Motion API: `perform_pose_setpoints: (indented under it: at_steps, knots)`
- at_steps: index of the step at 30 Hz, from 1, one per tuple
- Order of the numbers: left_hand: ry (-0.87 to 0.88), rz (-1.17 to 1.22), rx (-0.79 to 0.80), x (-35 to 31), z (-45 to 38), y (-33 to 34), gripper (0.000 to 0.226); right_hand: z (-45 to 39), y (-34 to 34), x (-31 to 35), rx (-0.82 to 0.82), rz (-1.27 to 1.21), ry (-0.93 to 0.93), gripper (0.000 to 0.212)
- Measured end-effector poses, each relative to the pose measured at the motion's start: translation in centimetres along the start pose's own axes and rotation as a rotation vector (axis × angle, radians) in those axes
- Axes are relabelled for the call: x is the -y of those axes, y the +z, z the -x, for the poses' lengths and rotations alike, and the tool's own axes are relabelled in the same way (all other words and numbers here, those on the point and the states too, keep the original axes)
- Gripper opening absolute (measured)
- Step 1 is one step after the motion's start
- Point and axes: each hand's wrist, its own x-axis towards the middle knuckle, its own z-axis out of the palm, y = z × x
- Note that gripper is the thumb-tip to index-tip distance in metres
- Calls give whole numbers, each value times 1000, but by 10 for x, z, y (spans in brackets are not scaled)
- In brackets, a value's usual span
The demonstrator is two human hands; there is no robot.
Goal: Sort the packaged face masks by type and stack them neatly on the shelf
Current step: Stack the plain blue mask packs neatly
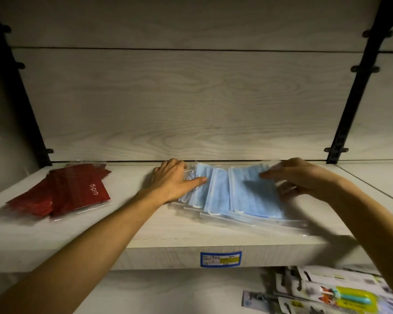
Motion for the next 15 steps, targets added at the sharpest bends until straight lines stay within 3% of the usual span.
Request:
perform_pose_setpoints:
  at_steps: [7, 10, 13, 15]
  knots:
    - [-172, 184, -2, 10, 1, -13, 67, 14, 25, 10, -7, -227, 5, 86]
    - [-206, 294, 30, 15, 2, -19, 53, 9, 32, 11, 31, -264, 5, 79]
    - [-219, 426, 35, 13, 2, -17, 52, 6, 43, 19, 58, -267, 69, 49]
    - [-239, 517, 38, 12, 0, -14, 49, 5, 49, 25, 100, -277, 147, 41]
